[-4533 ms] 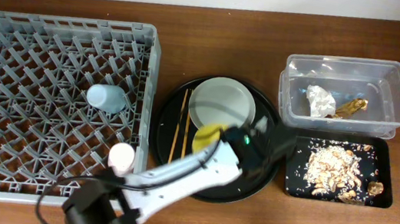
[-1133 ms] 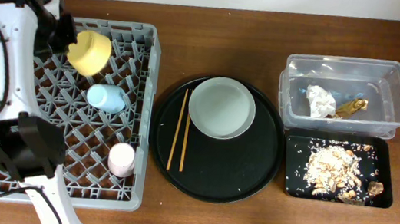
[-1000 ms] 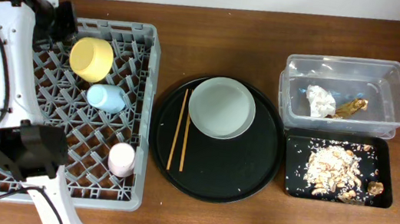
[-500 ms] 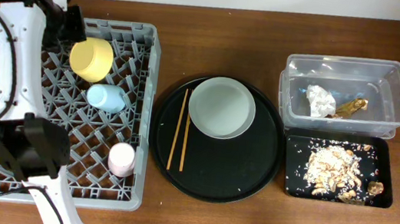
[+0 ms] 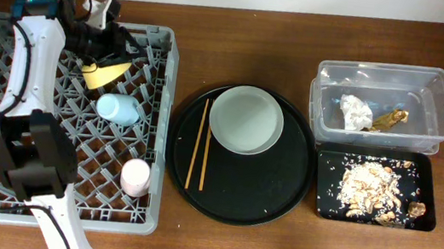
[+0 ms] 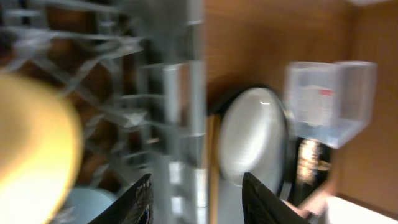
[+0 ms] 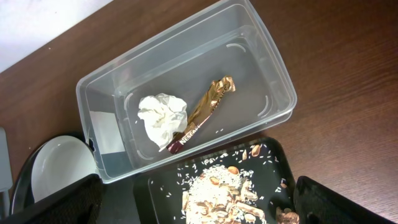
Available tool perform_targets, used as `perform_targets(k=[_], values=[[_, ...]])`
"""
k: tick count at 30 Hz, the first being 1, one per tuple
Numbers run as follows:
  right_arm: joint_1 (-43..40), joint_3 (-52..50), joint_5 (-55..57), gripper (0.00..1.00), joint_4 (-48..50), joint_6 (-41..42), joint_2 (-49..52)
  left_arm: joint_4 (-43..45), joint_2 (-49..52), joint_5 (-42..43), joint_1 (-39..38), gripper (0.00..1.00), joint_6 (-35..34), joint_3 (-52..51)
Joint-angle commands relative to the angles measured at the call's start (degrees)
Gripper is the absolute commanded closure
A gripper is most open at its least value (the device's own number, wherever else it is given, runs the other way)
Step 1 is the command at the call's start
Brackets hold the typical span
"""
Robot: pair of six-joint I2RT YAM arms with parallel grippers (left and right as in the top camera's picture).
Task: Sort waste into correct bins and load items into the dishwasher rack
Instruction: 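Set the yellow bowl in the rack, release and withdraw the left gripper, then reach the left gripper to the wooden chopsticks on the round tray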
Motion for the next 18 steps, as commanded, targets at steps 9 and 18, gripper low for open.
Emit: perform_targets(k=[9, 18], values=[[-0.2, 0.2, 0.3, 0.01, 0.0, 0.0, 0.2, -13.5, -12.4, -17.0, -9.3, 0.31, -1.7, 13.4], [-0.2, 0.2, 0.3, 0.01, 0.0, 0.0, 0.2, -17.1, -13.6, -19.6, -25.6, 0.78, -1.9, 11.4]])
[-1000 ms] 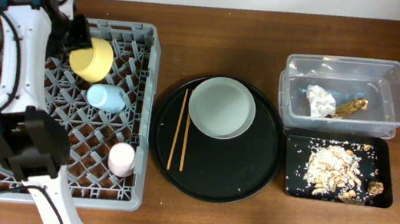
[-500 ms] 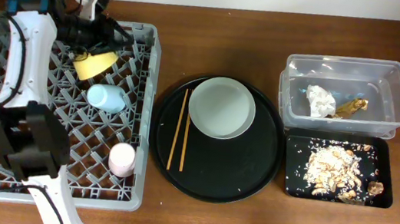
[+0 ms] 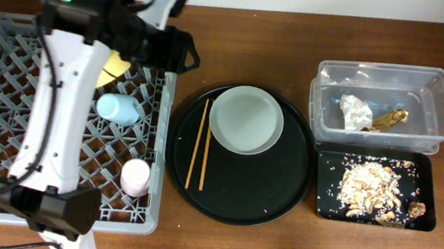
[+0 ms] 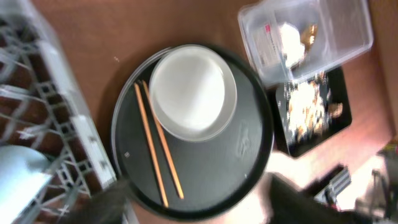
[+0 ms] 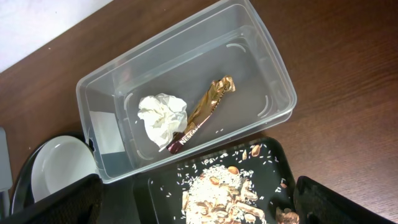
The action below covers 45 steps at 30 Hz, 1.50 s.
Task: Sort waste into correct bins and load items into the dishwasher rack
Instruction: 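Reach the left gripper to the wooden chopsticks on the round tray, then grasp one chopstick and drop it into the rack's right edge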
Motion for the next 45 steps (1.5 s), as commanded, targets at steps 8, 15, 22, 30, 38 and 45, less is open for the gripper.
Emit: perform_targets(k=[8, 15, 22, 30, 38, 45], values=[[-0.2, 0.2, 0.3, 0.02, 0.0, 0.1, 0.2, 6.8, 1.0, -24.3, -17.0, 0.7, -17.2, -18.4], [-0.2, 0.2, 0.3, 0.01, 0.0, 0.1, 0.2, 18.1, 1.0, -24.3, -18.5, 0.74, -20.3, -37.4], [-0.2, 0.2, 0.3, 0.01, 0.0, 0.1, 0.2, 26.3, 1.0, -26.9, -18.7, 0.75, -23.5, -48.0], [-0.2, 0.2, 0.3, 0.01, 0.0, 0.1, 0.2, 39.0, 1.0, -29.6, -18.7, 0.76, -25.0, -57.6], [-0.2, 0.2, 0.3, 0.01, 0.0, 0.1, 0.2, 44.4, 1.0, -31.8, -18.7, 0.85, -25.1, -62.4], [-0.2, 0.2, 0.3, 0.01, 0.0, 0.1, 0.2, 44.1, 0.0, -31.1, -20.2, 1.0, -25.1, -61.6]])
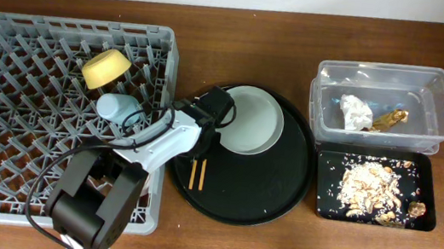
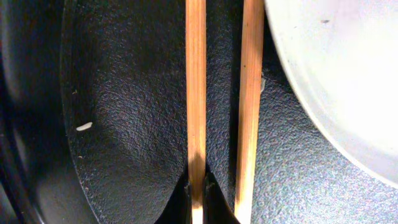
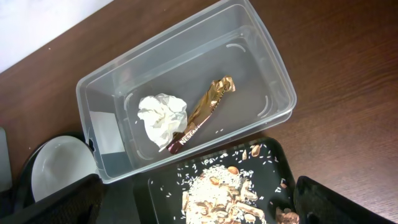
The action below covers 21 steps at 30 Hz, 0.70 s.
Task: Sort waste into correct bins and load items into the dishwasher rack
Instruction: 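Grasp one chopstick and drop it into the rack's right edge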
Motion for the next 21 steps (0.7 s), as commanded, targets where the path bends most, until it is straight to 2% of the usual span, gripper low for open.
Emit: perform_targets(k=[1, 8, 11, 13, 17, 21], values=[[-0.2, 0.2, 0.3, 0.01, 0.0, 0.0, 0.2, -1.1, -1.7, -0.3, -1.0, 1.0, -0.4, 0.1], [-0.2, 0.2, 0.3, 0.01, 0.0, 0.0, 0.2, -6.4, -17.7, -2.9, -0.2, 1.0, -0.4, 6.3], [-0.2, 0.2, 0.3, 0.01, 0.0, 0.0, 0.2, -9.7, -25.5, -5.6, 3.0, 1.0, 0.0, 6.6], [-0.2, 0.2, 0.3, 0.01, 0.0, 0.0, 0.2, -12.3, -29.0, -5.6, 6.1, 1.0, 2.6, 6.6], [-0.2, 0.2, 0.3, 0.01, 0.0, 0.0, 0.2, -17.4, -30.6, -5.6, 12.0, 1.0, 3.5, 6.6], [-0.2, 0.2, 0.3, 0.01, 0.0, 0.0, 0.2, -16.8, -27.5, -5.4, 15.8, 1.0, 5.0, 5.2]])
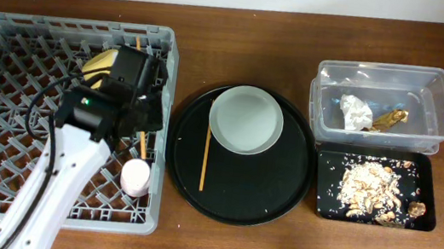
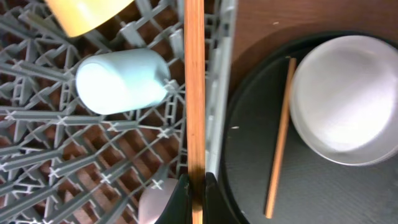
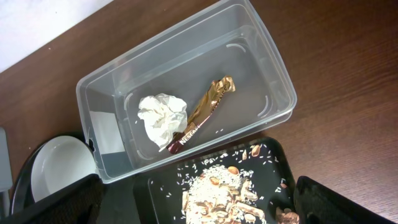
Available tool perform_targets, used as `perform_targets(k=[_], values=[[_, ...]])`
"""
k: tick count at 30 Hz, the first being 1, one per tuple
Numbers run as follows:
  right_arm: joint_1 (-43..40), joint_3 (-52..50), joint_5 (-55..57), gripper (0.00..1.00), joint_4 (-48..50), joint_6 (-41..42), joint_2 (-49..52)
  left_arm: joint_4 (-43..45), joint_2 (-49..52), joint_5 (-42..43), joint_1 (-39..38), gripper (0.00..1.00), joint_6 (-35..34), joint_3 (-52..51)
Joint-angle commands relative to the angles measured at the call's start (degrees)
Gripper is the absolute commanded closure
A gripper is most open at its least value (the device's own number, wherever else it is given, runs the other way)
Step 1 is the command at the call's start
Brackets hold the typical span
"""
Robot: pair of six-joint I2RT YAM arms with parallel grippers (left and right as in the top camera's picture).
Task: Sort waste into correct bins and load items into the dishwasher rack
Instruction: 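Grasp one chopstick and drop it into the rack's right edge, then grasp the remaining chopstick on the tray with the left gripper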
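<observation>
My left gripper (image 2: 194,193) is shut on a wooden chopstick (image 2: 194,93), which it holds lengthwise over the right side of the grey dishwasher rack (image 1: 6,70). In the overhead view the left gripper (image 1: 140,127) hangs above the rack's right columns. A second chopstick (image 1: 205,157) lies on the round black tray (image 1: 281,201), beside a white bowl (image 1: 246,119). My right gripper (image 3: 198,199) stands open above the bins at the far right, with nothing between its fingers.
The rack holds a yellow bowl (image 2: 87,12), a light blue cup (image 2: 121,81) and a pink cup (image 1: 135,177). A clear bin (image 3: 186,118) holds a crumpled tissue (image 3: 163,115) and a wrapper (image 3: 205,112). In front of it sits a black tray of food scraps (image 1: 373,187).
My left gripper was down on the black tray, shut on the left chopstick. Now it holds that chopstick over the rack's right side. One chopstick is left on the tray. The right arm has not moved.
My left gripper was open at the back of the rack by the yellow bowl, with both chopsticks on the tray. Then it was high over the rack's back right corner. Then it was shut on one chopstick on the tray, and now holds it over the rack.
</observation>
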Motion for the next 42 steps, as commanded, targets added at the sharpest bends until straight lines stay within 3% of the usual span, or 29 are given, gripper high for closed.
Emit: perform_targets(k=[1, 8, 13, 17, 21, 24, 26, 34, 42], values=[[-0.2, 0.2, 0.3, 0.01, 0.0, 0.0, 0.2, 1.0, 4.0, -0.5, 1.7, 1.0, 2.9, -1.5], [-0.2, 0.2, 0.3, 0.01, 0.0, 0.0, 0.2, 5.7, 12.5, -3.3, 1.8, 0.95, 4.9, -1.5], [-0.2, 0.2, 0.3, 0.01, 0.0, 0.0, 0.2, 7.2, 13.9, -3.5, 1.8, 0.69, 6.6, -1.4], [-0.2, 0.2, 0.3, 0.01, 0.0, 0.0, 0.2, 7.1, 13.8, -3.4, 1.7, 0.59, 6.5, -0.2], [-0.2, 0.2, 0.3, 0.01, 0.0, 0.0, 0.2, 4.2, 12.1, 2.1, 1.7, 0.59, 6.5, 2.4], [-0.2, 0.2, 0.3, 0.01, 0.0, 0.0, 0.2, 1.9, 9.5, 14.9, 1.4, 0.6, 6.5, 3.0], [-0.2, 0.2, 0.3, 0.01, 0.0, 0.0, 0.2, 0.7, 8.7, 19.1, -0.5, 0.6, 6.5, 3.0], [-0.2, 0.2, 0.3, 0.01, 0.0, 0.0, 0.2, 6.0, 9.1, 9.4, -13.3, 0.65, -2.9, -4.2], [-0.2, 0.2, 0.3, 0.01, 0.0, 0.0, 0.2, 19.7, 12.1, 7.5, -15.8, 0.72, -4.7, -14.2]])
